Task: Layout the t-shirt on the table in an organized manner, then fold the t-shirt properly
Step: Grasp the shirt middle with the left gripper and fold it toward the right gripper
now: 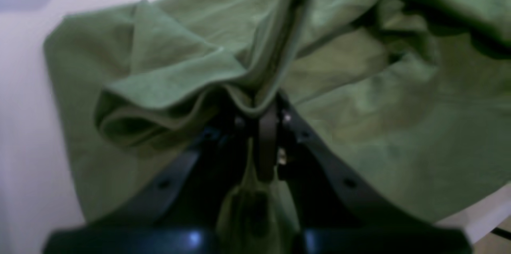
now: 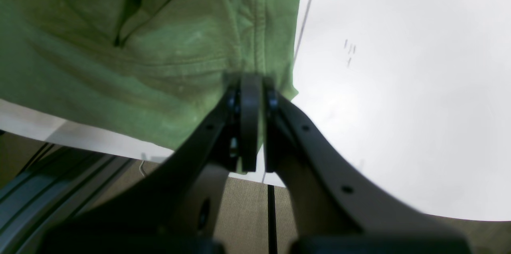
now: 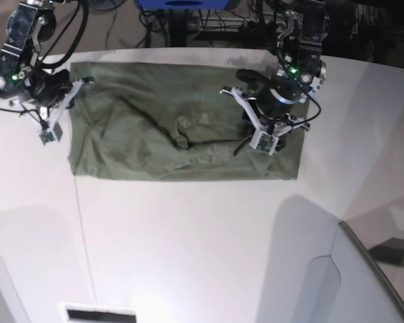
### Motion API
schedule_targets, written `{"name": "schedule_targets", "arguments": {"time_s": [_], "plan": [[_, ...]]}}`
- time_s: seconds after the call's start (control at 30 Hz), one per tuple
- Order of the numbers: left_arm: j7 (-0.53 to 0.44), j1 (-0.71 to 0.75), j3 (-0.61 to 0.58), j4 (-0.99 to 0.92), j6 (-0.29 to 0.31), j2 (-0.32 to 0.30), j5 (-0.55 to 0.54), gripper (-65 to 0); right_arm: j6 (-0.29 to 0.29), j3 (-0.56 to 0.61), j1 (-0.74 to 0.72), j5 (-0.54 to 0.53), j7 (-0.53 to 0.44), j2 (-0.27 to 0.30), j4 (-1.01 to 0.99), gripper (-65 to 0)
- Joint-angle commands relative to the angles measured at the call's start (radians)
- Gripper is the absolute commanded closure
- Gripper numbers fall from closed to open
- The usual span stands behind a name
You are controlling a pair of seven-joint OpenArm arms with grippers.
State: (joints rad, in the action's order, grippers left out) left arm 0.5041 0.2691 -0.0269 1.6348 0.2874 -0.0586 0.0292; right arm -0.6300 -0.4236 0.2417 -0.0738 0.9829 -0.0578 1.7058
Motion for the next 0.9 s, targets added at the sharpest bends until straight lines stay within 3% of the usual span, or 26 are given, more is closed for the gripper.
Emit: {"name": "schedule_targets", "arguments": {"time_s": [0.0, 0.87], "plan": [[-0.023, -0.012, -0.008, 0.0, 0.0, -0.001, -0.007, 0.0, -0.006, -0.001, -0.008, -0.008, -0.012, 0.006, 0.013, -2.9], [-0.023, -0.139, -0.06, -0.161, 0.0, 0.065, -0.005, 0.0, -0.006, -0.002, -0.015, -0.008, -0.012, 0.009, 0.012, -2.9]]}}
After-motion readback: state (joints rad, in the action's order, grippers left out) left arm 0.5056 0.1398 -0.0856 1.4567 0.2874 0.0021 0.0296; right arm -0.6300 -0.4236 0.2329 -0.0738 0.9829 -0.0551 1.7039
